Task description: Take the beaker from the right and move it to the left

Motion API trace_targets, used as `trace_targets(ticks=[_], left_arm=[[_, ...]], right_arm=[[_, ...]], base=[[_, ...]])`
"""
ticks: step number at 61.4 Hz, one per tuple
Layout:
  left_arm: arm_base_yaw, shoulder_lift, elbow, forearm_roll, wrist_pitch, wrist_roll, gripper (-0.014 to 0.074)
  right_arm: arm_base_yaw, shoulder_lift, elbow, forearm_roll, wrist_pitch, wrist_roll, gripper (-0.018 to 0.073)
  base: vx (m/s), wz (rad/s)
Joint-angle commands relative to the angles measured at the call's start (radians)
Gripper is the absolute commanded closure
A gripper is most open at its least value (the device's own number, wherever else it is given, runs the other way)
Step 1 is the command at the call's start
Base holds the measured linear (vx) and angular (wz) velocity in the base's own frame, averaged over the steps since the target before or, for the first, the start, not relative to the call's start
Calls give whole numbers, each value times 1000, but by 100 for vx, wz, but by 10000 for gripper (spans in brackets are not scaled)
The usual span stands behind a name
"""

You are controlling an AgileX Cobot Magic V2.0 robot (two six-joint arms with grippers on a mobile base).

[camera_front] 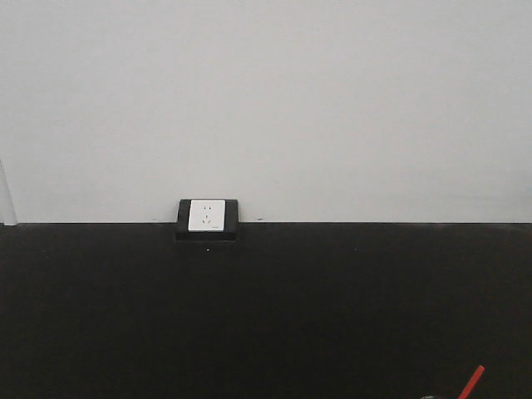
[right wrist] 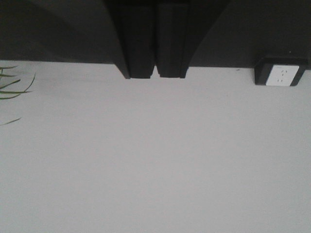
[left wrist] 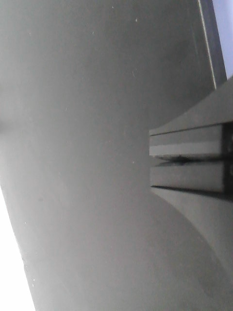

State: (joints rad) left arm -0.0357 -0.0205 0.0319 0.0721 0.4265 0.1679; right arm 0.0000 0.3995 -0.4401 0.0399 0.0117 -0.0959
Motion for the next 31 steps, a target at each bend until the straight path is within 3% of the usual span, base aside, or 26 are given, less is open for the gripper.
trace_targets(ticks=[1,17,25,31], left_arm=[[-6,-6,19,0,-77,-1,603],[-6,-6,19,0,-77,-1,603],[-6,-6,19,0,-77,-1,603],[-6,-6,19,0,-77,-1,603]], right_arm=[[-5,91,-47,0,-63,-12,567],[-5,233,-47,-1,-91,-12,497],[-5,280,-47,-1,-91,-12,361],[-5,301,-47,-1,-92,-12,195]], base=[[0,0],[0,0],[0,0],[0,0]])
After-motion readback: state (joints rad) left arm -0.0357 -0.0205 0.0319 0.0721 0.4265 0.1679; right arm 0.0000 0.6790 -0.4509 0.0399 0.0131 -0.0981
